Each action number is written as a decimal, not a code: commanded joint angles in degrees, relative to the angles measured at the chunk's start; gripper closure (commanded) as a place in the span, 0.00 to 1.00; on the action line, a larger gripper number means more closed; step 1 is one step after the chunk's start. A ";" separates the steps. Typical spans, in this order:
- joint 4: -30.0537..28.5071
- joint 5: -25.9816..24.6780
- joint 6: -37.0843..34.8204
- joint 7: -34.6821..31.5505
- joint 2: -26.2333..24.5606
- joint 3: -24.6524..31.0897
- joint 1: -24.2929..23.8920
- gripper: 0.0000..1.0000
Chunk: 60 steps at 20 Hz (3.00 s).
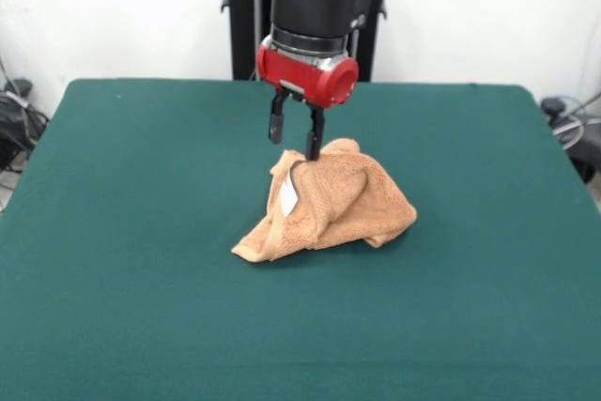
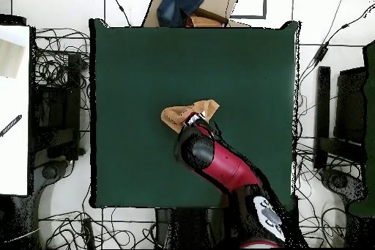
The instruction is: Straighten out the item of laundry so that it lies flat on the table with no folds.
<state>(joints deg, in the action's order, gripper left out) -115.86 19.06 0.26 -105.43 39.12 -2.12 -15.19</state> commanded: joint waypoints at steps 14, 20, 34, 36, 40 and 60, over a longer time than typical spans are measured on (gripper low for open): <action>1.23 0.55 -6.64 -9.05 0.00 2.49 2.74 0.00; 1.80 1.30 -7.38 -9.67 -0.03 1.09 4.81 0.00; 0.92 0.43 -6.83 -9.22 0.07 2.64 3.03 0.00; 0.71 -0.34 -5.38 -8.69 -1.01 4.67 0.75 0.00; 2.20 -0.77 -4.76 -7.98 -3.28 5.25 -0.03 0.00; 3.04 1.40 -12.29 -9.77 1.16 -1.66 6.24 0.00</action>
<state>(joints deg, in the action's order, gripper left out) -114.97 19.05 -3.66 -105.43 39.54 -3.15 -10.77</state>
